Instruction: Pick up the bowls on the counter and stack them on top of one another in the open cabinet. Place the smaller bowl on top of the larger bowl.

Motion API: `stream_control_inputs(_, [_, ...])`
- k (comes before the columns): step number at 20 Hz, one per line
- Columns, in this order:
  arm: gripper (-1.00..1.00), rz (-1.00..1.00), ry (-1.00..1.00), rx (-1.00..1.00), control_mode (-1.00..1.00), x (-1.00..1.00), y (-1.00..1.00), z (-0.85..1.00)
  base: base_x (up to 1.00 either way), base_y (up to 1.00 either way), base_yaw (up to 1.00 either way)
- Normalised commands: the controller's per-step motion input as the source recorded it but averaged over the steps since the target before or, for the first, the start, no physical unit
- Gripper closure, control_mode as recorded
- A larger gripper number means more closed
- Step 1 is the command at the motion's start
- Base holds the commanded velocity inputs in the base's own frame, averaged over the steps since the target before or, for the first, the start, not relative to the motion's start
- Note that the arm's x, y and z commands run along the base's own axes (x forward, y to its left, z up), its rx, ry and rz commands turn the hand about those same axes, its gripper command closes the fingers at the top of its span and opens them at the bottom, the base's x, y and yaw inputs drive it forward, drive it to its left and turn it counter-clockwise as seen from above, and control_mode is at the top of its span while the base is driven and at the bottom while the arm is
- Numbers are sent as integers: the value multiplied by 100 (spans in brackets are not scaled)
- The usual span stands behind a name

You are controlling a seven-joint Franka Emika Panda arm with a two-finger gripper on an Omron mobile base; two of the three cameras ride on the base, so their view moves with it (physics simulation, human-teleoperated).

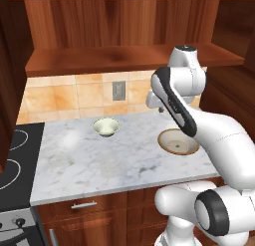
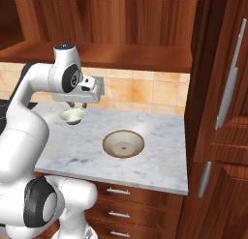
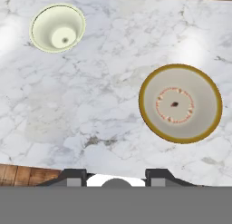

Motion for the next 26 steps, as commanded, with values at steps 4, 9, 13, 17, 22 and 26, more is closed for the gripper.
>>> stream_control_inputs(4, [-100, 0, -2, 0, -100, -8, 0, 0, 0, 0, 0])
stream_control_inputs(9, [-100, 0, -4, 0, -100, -19, 4, 0, 0, 0, 0])
stream_control_inputs(13, [-100, 0, 0, 0, -100, -18, 5, 0, 0, 0, 0])
stream_control_inputs(17, [-100, -3, 0, 0, -100, -12, 9, 0, 0, 0, 0])
stream_control_inputs(22, [-100, -7, 0, 0, -100, -4, 18, 0, 0, 0, 0])
stream_control_inputs(26, [-100, -9, 0, 0, -100, 0, 25, 0, 0, 0, 0])
